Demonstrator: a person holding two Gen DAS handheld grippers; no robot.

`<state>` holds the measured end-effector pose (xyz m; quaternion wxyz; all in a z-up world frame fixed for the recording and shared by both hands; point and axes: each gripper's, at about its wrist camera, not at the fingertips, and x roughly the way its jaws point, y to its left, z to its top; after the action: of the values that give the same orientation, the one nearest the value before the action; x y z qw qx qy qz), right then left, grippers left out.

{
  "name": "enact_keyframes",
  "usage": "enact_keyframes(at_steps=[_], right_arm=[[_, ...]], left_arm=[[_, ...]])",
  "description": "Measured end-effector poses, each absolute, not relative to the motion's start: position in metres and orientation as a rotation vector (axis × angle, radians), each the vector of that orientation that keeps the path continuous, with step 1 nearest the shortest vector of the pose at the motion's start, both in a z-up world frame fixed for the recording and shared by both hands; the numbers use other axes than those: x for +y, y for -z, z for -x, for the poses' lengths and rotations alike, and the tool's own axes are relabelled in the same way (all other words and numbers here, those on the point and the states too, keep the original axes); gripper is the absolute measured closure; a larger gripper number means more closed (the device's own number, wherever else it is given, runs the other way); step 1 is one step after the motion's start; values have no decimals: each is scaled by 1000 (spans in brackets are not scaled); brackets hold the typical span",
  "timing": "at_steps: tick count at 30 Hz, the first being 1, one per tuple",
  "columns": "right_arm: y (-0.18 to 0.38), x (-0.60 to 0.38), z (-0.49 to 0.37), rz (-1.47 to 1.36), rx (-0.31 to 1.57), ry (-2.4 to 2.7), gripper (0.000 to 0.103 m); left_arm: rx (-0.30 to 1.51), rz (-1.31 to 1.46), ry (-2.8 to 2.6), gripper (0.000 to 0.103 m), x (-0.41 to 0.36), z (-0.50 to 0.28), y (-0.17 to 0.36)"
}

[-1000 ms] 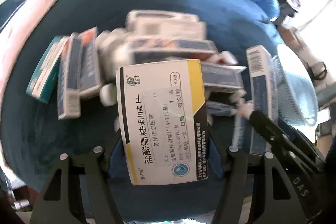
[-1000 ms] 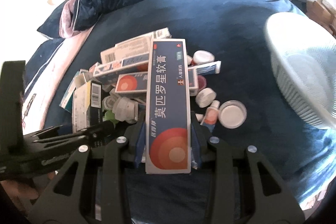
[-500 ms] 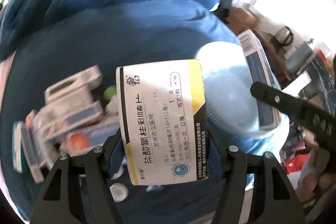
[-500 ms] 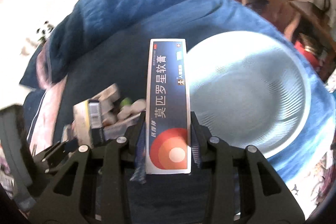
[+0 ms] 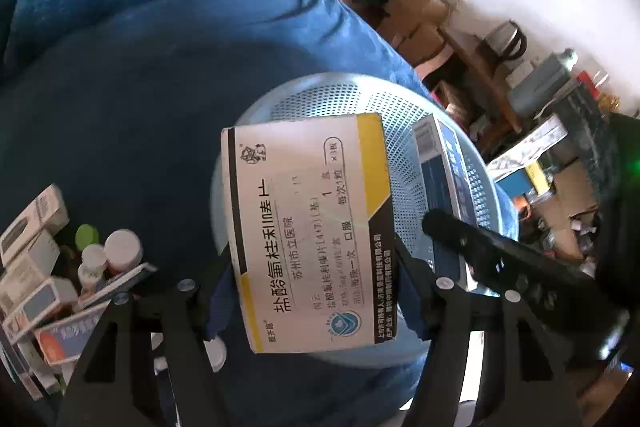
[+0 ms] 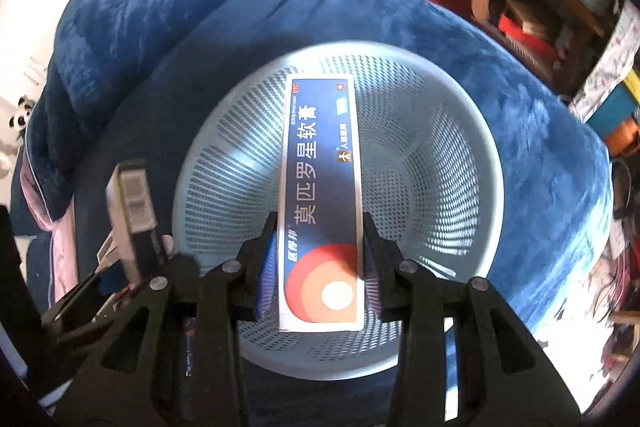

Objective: Organize objects
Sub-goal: 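Carry both boxes over the blue basket and open both grippers to drop them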

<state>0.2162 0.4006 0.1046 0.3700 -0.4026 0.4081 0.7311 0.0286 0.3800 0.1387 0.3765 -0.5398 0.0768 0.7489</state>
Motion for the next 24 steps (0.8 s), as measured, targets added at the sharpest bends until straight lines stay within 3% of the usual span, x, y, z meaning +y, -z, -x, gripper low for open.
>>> enact_keyframes(at_steps=[6, 11, 13, 18, 24], right_arm=[[-111, 417, -233, 1015, 1072, -1840, 65], [-112, 420, -233, 989, 1075, -1823, 63], [-112, 421, -231, 1001, 1036, -1822, 59], [-108, 420, -231, 1012, 1060, -1816, 31], [-105, 421, -231, 1032, 1077, -1808, 25]], left_arm=[[236, 1442, -1939, 33, 395, -22, -106], [226, 1478, -1909, 11, 395, -15, -92], [222, 1467, -1943, 2, 389, -14, -94], [186, 1462, -1969, 1, 379, -12, -93], [199, 1458, -1987, 1, 372, -11, -94]])
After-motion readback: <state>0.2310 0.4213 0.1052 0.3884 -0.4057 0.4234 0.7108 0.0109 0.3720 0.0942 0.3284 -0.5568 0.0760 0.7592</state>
